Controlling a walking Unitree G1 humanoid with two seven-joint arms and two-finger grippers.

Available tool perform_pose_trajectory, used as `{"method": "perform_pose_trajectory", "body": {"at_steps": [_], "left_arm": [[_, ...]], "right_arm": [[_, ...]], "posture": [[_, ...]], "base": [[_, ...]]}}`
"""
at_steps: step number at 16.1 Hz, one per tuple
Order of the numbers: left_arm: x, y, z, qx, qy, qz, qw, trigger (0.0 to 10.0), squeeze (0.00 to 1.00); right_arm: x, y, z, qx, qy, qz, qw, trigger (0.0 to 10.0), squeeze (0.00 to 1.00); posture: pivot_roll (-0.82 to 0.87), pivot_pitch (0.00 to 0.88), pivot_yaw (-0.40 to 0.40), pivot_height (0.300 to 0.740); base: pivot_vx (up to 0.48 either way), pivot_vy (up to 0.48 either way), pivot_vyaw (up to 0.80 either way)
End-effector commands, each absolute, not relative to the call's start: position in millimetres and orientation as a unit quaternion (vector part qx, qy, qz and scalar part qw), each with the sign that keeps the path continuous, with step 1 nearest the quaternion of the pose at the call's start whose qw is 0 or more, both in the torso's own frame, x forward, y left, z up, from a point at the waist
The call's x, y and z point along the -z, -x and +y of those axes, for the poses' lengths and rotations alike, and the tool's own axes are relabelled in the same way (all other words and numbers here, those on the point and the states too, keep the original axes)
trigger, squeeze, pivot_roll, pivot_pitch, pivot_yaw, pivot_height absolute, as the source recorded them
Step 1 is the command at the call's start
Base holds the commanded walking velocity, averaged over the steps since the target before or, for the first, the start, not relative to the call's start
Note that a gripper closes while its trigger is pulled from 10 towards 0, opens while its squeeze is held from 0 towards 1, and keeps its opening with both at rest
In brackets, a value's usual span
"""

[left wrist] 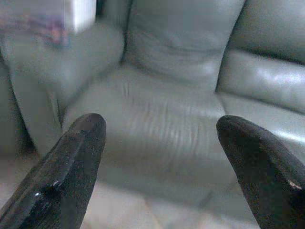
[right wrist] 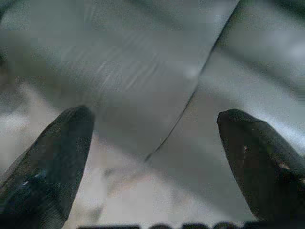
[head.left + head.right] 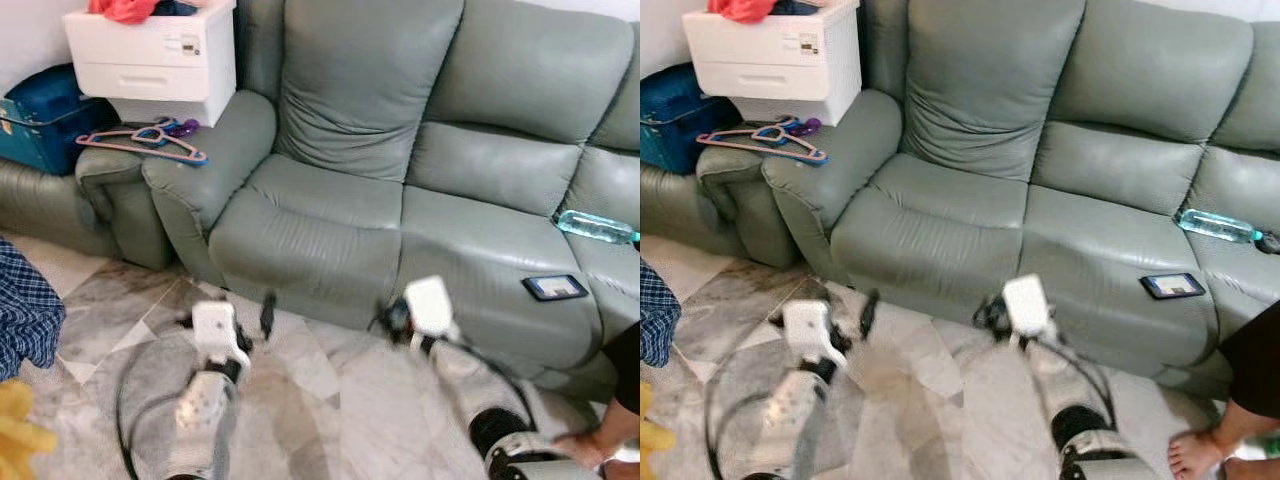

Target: Hang hanger

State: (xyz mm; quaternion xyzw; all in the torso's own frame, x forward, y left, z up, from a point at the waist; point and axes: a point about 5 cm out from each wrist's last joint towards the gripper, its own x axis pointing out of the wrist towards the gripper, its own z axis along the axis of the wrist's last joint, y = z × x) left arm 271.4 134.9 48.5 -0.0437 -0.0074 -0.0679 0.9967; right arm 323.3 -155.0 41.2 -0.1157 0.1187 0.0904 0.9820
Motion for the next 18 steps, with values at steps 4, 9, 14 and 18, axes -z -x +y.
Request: {"method": "perform_pose_trajectory", "body": {"at_steps": [4,9,14,18], "left_arm": [[-74,-257,137,0.095,0.009,-0.050,0.994,10.0,0.00],[-60,-217,165,0.060,-0.008,-0.003,0.998,10.0,0.00],[-69,-221,156,0.058,-0.017,-0.010,0.998,10.0,0.00],[-74,-226,155,0.055,-0.022,-0.012,0.998,10.0,0.00]], "right_arm": [[-76,-325,-166,-0.060,0.161,0.008,0.985,10.0,0.00],[-58,-285,-185,-0.061,0.156,0.035,0.985,10.0,0.00],[-63,-283,-178,-0.084,0.179,0.035,0.980,10.0,0.00],[-66,-287,-172,-0.091,0.180,0.034,0.979,10.0,0.00]], "posture": [[0.02,0.000,-0.083,0.740],[0.01,0.000,-0.085,0.740],[0.02,0.000,-0.093,0.740],[0.03,0.000,-0.091,0.740]], "base": [[0.000,0.000,0.00],[0.000,0.000,0.00],[0.000,0.000,0.48],[0.000,0.000,0.20]]}}
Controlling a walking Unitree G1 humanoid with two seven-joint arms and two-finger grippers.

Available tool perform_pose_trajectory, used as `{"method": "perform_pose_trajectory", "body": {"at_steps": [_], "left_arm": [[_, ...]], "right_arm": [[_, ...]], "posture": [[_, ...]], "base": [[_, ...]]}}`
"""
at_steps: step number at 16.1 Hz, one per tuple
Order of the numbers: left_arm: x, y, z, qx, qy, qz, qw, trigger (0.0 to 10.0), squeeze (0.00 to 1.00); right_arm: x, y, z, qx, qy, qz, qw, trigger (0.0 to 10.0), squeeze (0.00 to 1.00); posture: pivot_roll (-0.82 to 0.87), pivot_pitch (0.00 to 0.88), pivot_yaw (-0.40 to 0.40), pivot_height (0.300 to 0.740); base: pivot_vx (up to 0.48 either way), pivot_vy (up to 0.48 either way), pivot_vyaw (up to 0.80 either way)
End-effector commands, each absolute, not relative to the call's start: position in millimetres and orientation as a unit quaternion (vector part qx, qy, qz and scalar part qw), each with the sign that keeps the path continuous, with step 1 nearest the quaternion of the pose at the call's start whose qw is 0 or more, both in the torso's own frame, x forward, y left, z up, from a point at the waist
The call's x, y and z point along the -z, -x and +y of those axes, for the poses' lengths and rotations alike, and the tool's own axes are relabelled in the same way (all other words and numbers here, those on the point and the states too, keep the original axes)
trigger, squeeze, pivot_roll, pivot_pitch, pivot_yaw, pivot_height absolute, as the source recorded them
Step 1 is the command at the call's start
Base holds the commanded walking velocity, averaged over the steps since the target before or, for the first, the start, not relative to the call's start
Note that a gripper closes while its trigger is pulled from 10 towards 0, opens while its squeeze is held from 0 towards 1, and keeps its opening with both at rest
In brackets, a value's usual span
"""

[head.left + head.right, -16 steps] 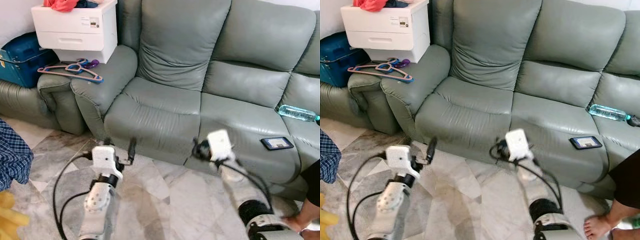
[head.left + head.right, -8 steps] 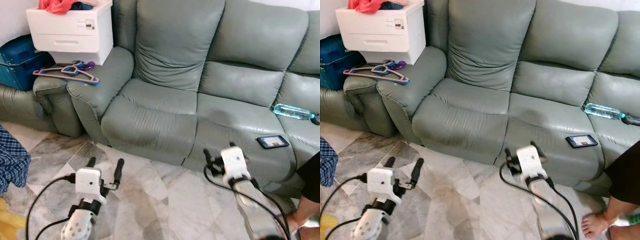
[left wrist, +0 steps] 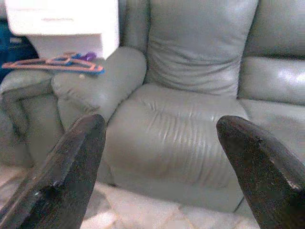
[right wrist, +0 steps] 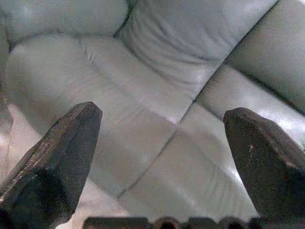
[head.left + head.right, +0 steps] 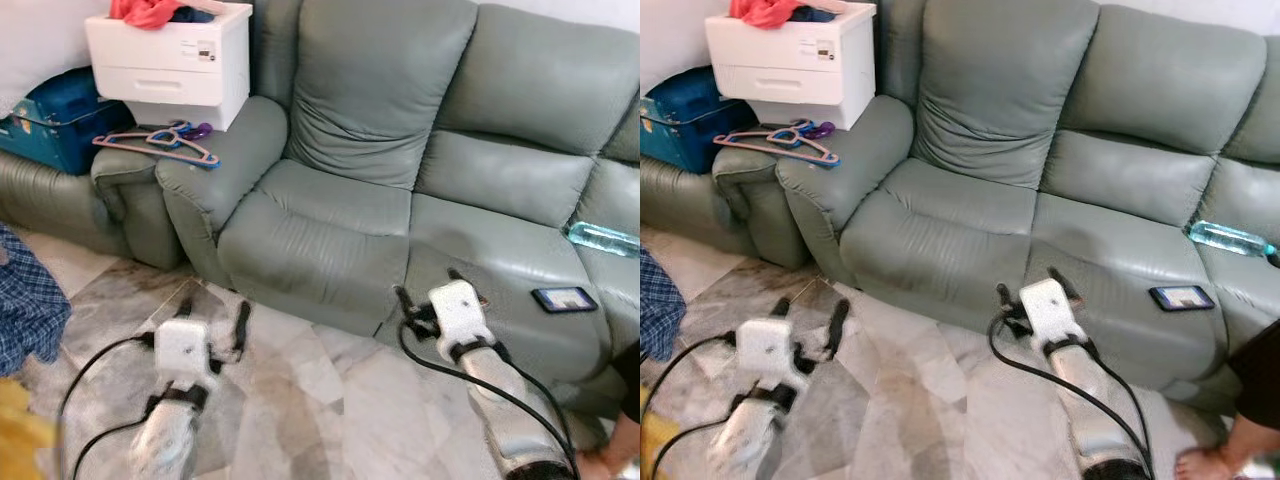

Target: Hang hanger

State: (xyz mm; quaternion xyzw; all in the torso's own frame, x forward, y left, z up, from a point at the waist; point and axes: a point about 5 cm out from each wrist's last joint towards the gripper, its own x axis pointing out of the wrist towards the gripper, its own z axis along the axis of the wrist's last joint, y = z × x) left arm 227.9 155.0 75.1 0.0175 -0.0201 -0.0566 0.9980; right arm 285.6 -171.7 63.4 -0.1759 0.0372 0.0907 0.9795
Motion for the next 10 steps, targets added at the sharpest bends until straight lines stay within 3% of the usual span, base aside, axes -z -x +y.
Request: {"method": "perform_pose_trajectory", "body": {"at_steps": [1,10], "left_arm": [[-73,-227,157,0.053,-0.024,-0.011,0.998,10.0,0.00],[-77,-245,157,0.034,-0.060,-0.016,0.997,10.0,0.00]], "right_arm": [[-66,-287,-167,-0.101,0.179,0.033,0.978,10.0,0.00],[-69,-289,-150,-0.124,0.179,0.021,0.976,10.0,0.00]], "posture": [[0.03,0.000,-0.084,0.740],[0.02,0.000,-0.050,0.740]], "base": [[0.000,0.000,0.80],[0.000,0.000,0.80]]}}
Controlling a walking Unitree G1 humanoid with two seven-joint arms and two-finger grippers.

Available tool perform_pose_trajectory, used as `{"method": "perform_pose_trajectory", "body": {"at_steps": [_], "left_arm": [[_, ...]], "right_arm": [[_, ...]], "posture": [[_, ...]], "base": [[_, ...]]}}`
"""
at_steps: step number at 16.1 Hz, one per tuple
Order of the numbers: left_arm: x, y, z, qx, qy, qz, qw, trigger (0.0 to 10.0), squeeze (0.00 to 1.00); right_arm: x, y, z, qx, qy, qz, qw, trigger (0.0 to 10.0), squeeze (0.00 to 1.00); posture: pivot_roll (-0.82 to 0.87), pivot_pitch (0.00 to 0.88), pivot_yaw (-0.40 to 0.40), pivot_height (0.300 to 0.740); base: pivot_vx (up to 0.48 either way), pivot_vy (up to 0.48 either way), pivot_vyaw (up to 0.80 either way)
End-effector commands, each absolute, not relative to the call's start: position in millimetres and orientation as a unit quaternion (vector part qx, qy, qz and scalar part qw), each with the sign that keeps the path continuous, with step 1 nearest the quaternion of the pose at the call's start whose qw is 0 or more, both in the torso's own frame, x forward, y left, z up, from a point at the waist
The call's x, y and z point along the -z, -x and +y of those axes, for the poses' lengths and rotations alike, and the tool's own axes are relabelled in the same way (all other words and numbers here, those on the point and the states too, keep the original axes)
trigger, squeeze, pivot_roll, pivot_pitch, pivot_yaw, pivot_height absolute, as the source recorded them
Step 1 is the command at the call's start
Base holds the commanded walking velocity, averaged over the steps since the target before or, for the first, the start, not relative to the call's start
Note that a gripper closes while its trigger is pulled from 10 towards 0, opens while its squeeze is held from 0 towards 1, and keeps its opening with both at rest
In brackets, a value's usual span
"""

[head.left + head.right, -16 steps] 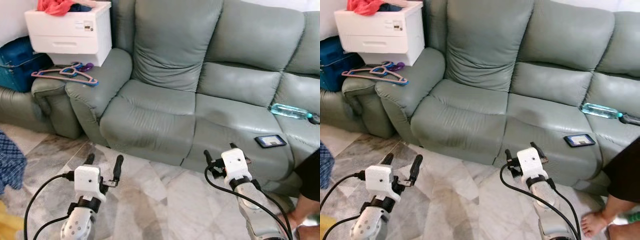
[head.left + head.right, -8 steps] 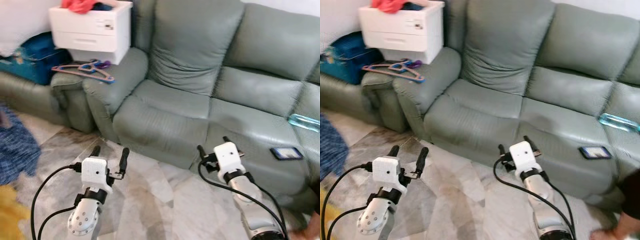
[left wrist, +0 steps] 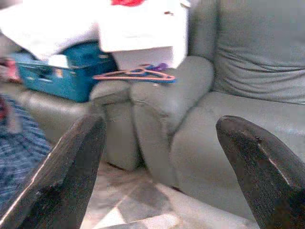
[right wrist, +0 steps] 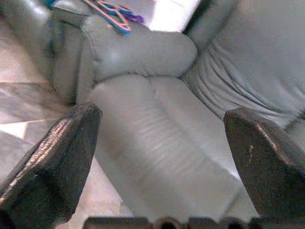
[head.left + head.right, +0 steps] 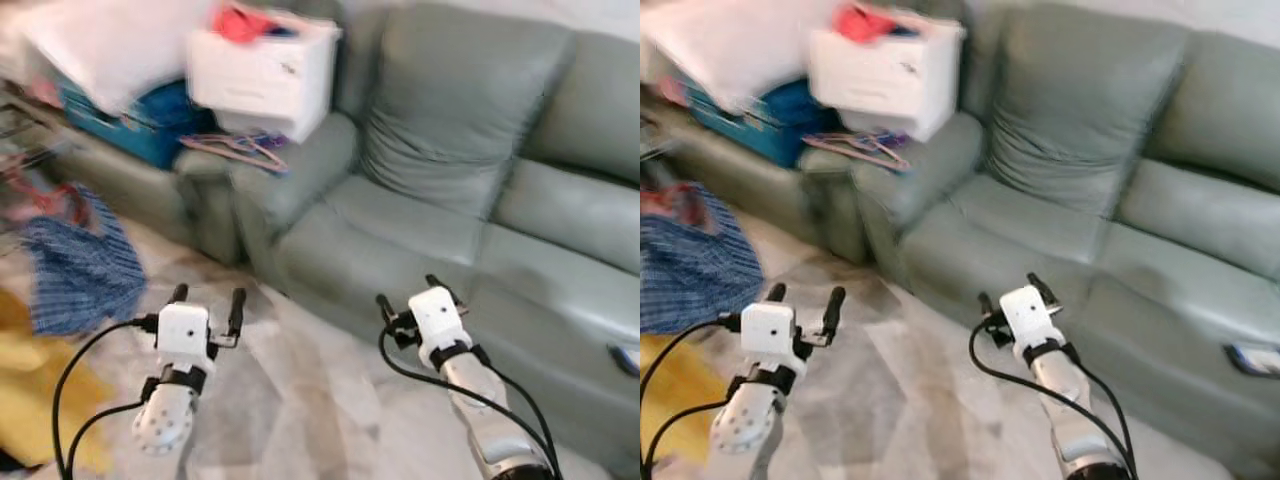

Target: Hang hanger

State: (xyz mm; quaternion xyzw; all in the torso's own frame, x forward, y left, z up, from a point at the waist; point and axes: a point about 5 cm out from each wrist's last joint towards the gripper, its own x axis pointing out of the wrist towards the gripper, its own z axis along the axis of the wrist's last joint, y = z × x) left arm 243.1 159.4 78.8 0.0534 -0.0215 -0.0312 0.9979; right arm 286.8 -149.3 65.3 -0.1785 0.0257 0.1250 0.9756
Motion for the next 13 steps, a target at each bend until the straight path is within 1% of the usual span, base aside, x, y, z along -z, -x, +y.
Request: {"method": "perform_pose_trajectory", "body": {"at_steps": [1,7,9,13], "left_arm": [[-77,-245,158,0.032,-0.063,-0.017,0.997,10.0,0.00],[-77,-252,162,0.023,-0.091,-0.017,0.995,10.0,0.00],[-81,-258,167,0.030,-0.105,-0.019,0.994,10.0,0.00],[-84,-262,169,0.060,-0.126,-0.016,0.990,10.0,0.00]], "right_arm": [[-69,-290,-150,-0.123,0.178,0.021,0.976,10.0,0.00],[-72,-301,-135,-0.131,0.150,0.014,0.980,10.0,0.00],[-71,-305,-126,-0.124,0.134,0.011,0.983,10.0,0.00],[-65,-304,-119,-0.105,0.117,0.013,0.988,10.0,0.00]], "posture": [[0.02,0.000,-0.046,0.740],[0.07,0.000,-0.039,0.740],[0.08,0.000,0.006,0.740],[0.07,0.000,0.080,0.740]], "base": [[0.000,0.000,0.80],[0.000,0.000,0.80],[0.000,0.000,0.80],[0.000,0.000,0.80]]}}
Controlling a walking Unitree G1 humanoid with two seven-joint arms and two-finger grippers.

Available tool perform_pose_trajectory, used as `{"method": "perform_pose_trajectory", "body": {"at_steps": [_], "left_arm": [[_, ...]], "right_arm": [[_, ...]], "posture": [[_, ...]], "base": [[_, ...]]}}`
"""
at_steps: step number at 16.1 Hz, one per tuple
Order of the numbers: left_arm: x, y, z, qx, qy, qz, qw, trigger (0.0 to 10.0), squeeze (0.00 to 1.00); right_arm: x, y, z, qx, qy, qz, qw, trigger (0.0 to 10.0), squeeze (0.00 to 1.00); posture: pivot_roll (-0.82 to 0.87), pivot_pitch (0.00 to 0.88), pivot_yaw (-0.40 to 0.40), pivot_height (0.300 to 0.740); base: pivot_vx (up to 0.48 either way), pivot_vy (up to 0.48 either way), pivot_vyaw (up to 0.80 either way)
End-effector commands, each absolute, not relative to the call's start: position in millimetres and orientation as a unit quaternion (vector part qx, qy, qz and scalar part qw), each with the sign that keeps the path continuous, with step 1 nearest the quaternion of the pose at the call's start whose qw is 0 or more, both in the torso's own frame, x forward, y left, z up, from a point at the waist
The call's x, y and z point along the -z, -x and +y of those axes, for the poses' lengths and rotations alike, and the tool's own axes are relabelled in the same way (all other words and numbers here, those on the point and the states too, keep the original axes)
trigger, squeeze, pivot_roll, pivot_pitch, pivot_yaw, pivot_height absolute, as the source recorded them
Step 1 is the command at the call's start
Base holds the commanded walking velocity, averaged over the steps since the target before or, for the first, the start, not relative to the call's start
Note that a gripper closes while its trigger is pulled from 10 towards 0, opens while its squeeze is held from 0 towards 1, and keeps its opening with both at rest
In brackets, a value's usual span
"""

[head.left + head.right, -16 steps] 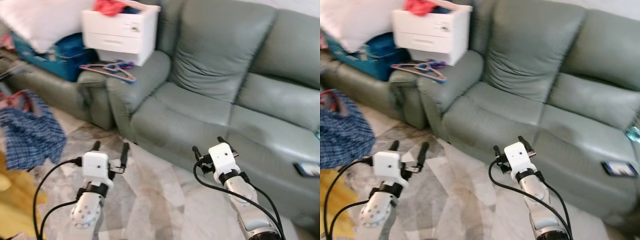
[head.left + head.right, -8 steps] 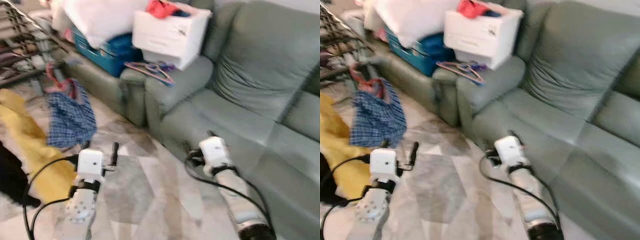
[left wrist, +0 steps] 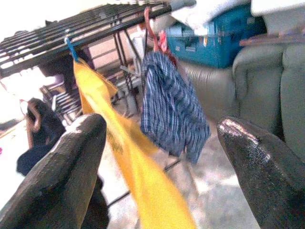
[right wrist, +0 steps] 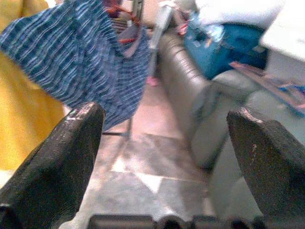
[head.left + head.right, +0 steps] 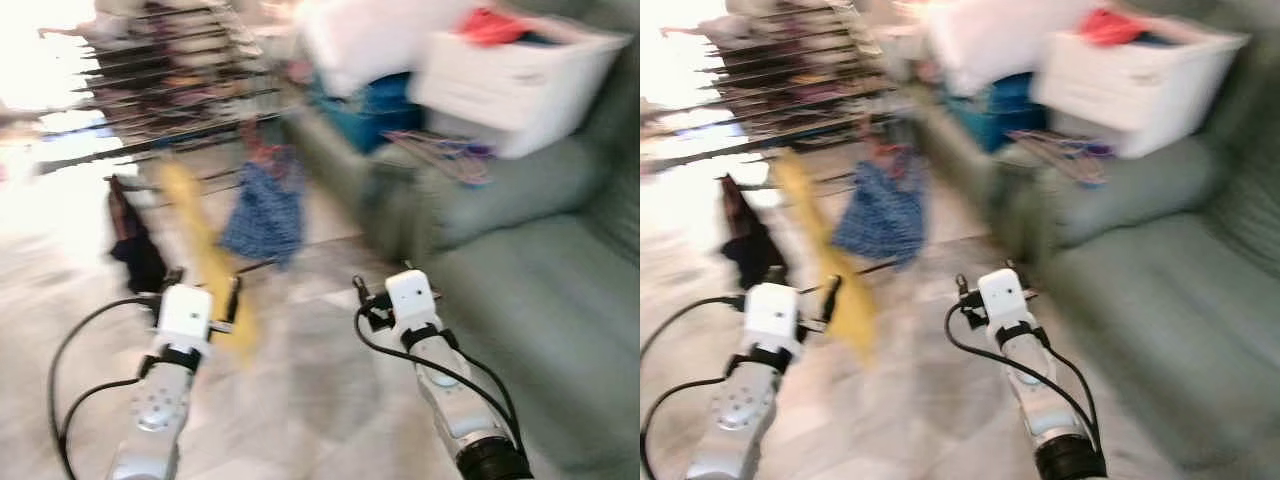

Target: Hang hanger

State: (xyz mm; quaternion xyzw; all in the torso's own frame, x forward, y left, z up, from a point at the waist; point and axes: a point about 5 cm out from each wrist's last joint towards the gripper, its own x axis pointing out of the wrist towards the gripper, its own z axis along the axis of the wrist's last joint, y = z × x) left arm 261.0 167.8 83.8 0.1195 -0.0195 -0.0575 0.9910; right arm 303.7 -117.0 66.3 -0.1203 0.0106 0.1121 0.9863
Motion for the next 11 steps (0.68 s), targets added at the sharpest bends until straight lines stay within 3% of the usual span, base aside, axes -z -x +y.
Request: {"method": "perform_pose_trajectory", "body": {"at_steps": [1,6,9,11], "left_arm": [[-84,-262,170,0.064,-0.129,-0.014,0.990,10.0,0.00],[-81,-261,172,0.081,-0.140,-0.003,0.987,10.0,0.00],[-68,-258,167,0.074,-0.096,0.040,0.992,10.0,0.00],[-62,-256,167,0.058,-0.072,0.054,0.994,10.0,0.00]], "right_arm": [[-64,-303,-120,-0.100,0.115,0.013,0.988,10.0,0.00],[-55,-298,-121,-0.084,0.108,0.023,0.990,10.0,0.00],[-56,-299,-121,-0.105,0.109,0.023,0.988,10.0,0.00],[-59,-302,-120,-0.123,0.132,0.017,0.983,10.0,0.00]], "posture": [[0.06,0.000,0.092,0.740],[0.06,0.000,0.127,0.740],[0.06,0.000,0.080,0.740],[0.07,0.000,0.055,0.740]], "base": [[0.000,0.000,0.80],[0.000,0.000,0.80],[0.000,0.000,0.17],[0.000,0.000,0.80]]}}
